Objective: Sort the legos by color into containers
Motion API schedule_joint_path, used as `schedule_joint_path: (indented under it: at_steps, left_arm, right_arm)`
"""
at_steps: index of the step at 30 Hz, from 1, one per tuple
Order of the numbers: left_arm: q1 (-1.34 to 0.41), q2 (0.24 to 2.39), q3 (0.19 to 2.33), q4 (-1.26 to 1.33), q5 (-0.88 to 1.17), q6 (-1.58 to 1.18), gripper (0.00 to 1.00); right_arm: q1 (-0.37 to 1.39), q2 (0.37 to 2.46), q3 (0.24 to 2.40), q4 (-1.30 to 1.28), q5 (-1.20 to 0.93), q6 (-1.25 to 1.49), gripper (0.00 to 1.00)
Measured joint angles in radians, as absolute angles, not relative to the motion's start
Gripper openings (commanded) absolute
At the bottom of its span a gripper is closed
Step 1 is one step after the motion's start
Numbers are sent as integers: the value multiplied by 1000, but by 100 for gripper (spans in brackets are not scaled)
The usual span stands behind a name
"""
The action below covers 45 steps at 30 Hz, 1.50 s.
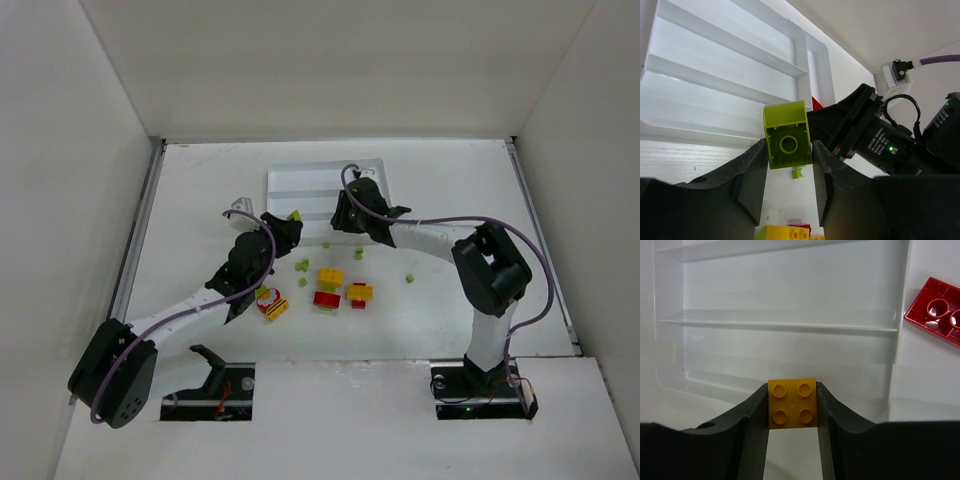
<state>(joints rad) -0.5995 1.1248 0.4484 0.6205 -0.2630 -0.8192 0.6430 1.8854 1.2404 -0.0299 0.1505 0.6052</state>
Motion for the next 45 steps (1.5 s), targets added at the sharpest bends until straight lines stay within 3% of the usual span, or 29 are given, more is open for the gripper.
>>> schedule_joint_path:
  at_steps: [9, 15, 18, 22, 25, 34, 45]
  left_arm:
    - [-575, 1238, 535, 614, -250, -789, 16]
    - [-566, 1309, 594, 607, -238, -768, 16]
    - [-555, 1333, 614, 605, -234, -758, 17]
    - [-522, 1401, 681, 593, -228, -744, 17]
    - [-491, 1505, 784, 578, -217, -733, 17]
    - [-408, 1846, 1132, 445, -185, -710, 17]
    - [-361, 2035, 1412, 278, -182, -649, 23]
  right_arm:
    - [643, 1914, 1269, -46, 159, 589, 55]
    - [643, 1914, 1269, -44, 159, 587, 57]
    - [643, 1888, 1236, -22, 162, 588, 52]
    - [641, 1748, 1089, 30, 186, 605, 28]
    - [640, 1623, 987, 75, 203, 625, 25]
    - [654, 1412, 746, 222, 225, 644, 35]
    - [669, 1401, 720, 290, 189, 654, 46]
